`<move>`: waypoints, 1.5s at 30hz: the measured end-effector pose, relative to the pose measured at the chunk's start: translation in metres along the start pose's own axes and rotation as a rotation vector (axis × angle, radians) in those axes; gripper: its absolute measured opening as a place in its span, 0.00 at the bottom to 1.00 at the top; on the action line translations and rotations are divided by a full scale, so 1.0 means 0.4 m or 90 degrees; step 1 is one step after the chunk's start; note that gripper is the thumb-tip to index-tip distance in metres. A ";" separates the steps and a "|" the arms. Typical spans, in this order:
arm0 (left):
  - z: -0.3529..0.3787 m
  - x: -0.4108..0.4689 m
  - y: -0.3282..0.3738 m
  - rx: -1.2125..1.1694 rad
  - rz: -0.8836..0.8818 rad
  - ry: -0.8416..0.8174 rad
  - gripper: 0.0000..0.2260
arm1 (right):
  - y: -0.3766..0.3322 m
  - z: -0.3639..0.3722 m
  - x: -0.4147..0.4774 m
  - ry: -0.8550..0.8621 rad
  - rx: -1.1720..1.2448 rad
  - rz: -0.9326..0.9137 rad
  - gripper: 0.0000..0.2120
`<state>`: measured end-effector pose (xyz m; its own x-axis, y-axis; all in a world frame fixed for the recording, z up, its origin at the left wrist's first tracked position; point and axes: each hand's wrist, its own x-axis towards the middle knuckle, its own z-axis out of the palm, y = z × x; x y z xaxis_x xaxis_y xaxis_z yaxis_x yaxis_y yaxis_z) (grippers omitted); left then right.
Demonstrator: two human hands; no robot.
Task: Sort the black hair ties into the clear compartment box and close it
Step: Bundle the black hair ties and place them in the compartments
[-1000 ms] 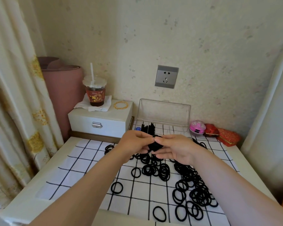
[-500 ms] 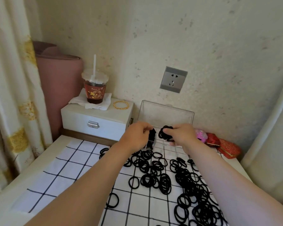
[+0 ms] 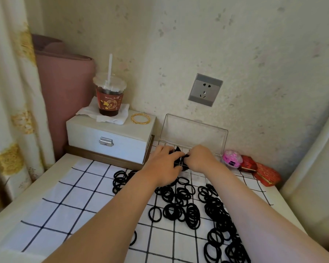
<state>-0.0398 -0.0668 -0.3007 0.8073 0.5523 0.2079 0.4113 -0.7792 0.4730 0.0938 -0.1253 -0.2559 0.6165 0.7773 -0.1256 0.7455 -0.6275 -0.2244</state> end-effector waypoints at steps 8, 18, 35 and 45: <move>-0.002 0.000 0.022 0.025 -0.027 -0.063 0.25 | 0.050 -0.057 -0.036 -0.068 0.240 -0.007 0.22; -0.007 0.003 0.014 -0.095 -0.033 0.031 0.25 | 0.053 -0.016 -0.081 -0.032 -0.037 -0.184 0.12; 0.000 0.003 0.019 -0.046 0.008 0.073 0.19 | 0.084 -0.032 -0.082 -0.051 -0.008 -0.235 0.20; -0.015 -0.019 0.014 -0.037 0.034 0.041 0.24 | 0.086 -0.023 -0.066 -0.013 -0.065 -0.244 0.16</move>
<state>-0.0462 -0.0739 -0.2946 0.7975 0.5300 0.2881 0.3417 -0.7905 0.5083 0.1056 -0.1678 -0.2514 0.2841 0.9562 -0.0709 0.9426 -0.2920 -0.1618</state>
